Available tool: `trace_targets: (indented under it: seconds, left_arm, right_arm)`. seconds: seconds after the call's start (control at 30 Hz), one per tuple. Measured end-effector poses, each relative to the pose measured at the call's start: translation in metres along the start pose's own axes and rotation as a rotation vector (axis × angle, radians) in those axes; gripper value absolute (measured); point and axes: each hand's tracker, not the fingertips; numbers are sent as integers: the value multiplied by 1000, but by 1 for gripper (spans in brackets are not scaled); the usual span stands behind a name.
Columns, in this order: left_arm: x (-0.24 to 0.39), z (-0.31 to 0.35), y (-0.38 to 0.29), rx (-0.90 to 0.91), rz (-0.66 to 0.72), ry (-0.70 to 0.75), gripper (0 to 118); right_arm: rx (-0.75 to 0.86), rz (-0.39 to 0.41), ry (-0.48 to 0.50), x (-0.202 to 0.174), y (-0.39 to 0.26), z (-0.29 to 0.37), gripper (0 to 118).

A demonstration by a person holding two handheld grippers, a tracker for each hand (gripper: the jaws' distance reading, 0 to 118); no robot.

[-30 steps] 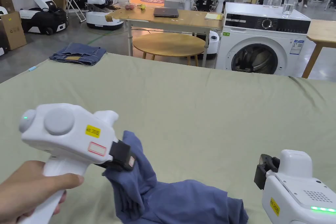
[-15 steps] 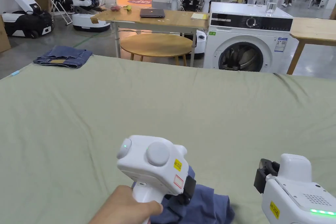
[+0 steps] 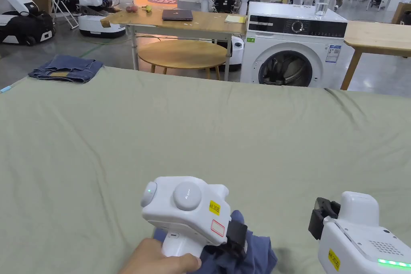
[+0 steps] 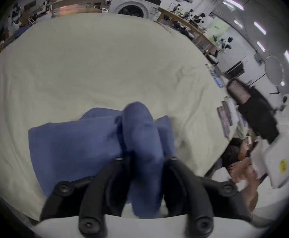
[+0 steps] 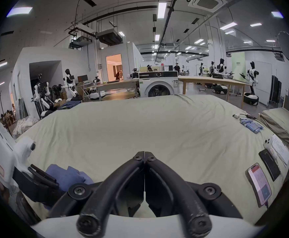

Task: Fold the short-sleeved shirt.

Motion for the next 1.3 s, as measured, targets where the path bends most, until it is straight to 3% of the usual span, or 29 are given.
trace_targets:
  seconds: [0.13, 0.3, 0.33, 0.4, 0.5, 0.6, 0.7, 0.97, 1.1, 1.3]
  left_arm:
    - [-1, 27, 3, 76, -32, -60, 40]
    - [-31, 31, 7, 145, 84, -194, 40]
    - [-38, 21, 7, 122, 102, -205, 34]
    - [-47, -5, 5, 53, 133, -229, 9]
    - [-54, -42, -2, -27, 187, -358, 5]
    - [-46, -72, -7, -48, 168, -261, 0]
    - [-44, -88, -9, -37, 170, -254, 0]
    - [-33, -74, -9, 2, 130, -211, 0]
    - [-26, -33, -11, 163, 14, -118, 0]
    - [-28, 34, -33, 551, -135, 175, 0]
  right_arm:
    - [2, 3, -1, 2, 1, 2, 0]
    - [9, -2, -1, 3, 3, 6, 0]
    - [11, 0, -2, 3, 3, 6, 0]
    - [9, 4, -2, 3, 4, 7, 0]
    - [6, 4, -2, 3, 2, 6, 0]
    - [1, 1, -5, 3, 1, 4, 0]
    - [-7, 3, -6, 3, -1, 4, 0]
    - [1, 12, -13, 2, -1, 7, 0]
    - [34, 15, -19, -2, 4, 6, 0]
    - [106, 20, -35, -16, 9, 4, 0]
